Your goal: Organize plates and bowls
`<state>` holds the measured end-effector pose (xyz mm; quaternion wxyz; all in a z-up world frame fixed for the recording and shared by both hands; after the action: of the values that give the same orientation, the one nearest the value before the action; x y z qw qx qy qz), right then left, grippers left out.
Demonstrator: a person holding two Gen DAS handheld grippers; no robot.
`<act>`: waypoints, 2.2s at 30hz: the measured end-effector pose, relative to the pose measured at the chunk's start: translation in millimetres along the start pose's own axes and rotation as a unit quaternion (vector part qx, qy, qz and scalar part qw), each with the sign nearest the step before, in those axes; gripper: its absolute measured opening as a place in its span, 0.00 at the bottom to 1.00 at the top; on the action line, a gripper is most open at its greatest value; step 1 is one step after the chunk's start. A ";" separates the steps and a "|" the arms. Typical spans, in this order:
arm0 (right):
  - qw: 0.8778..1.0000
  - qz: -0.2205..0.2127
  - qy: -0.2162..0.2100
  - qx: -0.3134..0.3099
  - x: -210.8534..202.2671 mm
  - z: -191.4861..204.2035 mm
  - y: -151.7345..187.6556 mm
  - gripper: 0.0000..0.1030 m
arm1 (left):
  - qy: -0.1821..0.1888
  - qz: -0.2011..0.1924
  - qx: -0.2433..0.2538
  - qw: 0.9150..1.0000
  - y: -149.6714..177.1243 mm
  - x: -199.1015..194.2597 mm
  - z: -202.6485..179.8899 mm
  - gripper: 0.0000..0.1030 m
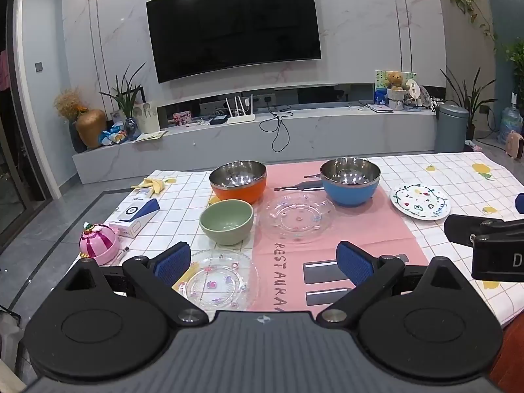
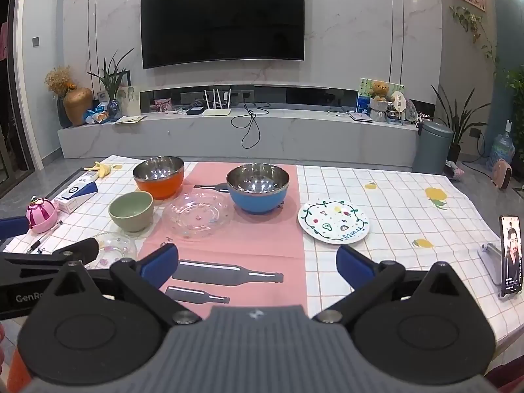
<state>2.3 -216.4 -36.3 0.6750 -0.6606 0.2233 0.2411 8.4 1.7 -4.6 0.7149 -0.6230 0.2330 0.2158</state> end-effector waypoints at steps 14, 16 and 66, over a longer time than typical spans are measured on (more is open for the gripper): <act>1.000 -0.001 -0.001 0.005 1.5 -4.1 2.8 0.98 | -0.002 0.003 0.014 1.000 1.5 2.5 -6.0 1.00; 1.000 -0.001 -0.001 0.005 0.8 -3.8 2.8 0.98 | 0.000 0.004 0.012 1.000 1.1 1.1 -3.0 1.00; 1.000 0.019 0.005 0.000 6.7 0.1 4.2 0.98 | 0.000 0.011 0.009 1.000 4.5 3.9 -6.3 1.00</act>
<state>5.0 -216.1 -43.7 0.6694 -0.6572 0.2393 0.2505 8.4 -3.9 -11.2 0.7181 -0.6137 0.2417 0.2218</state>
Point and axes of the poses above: each gripper's, at about its wrist camera, not at the fingertips, and x roughly the way its jaws point, z to its left, y to its underside, the point moved 1 cm from there along x, roughly the way its jaws point, and after that the axes turned 7 degrees about z, right-handed, at the moved point
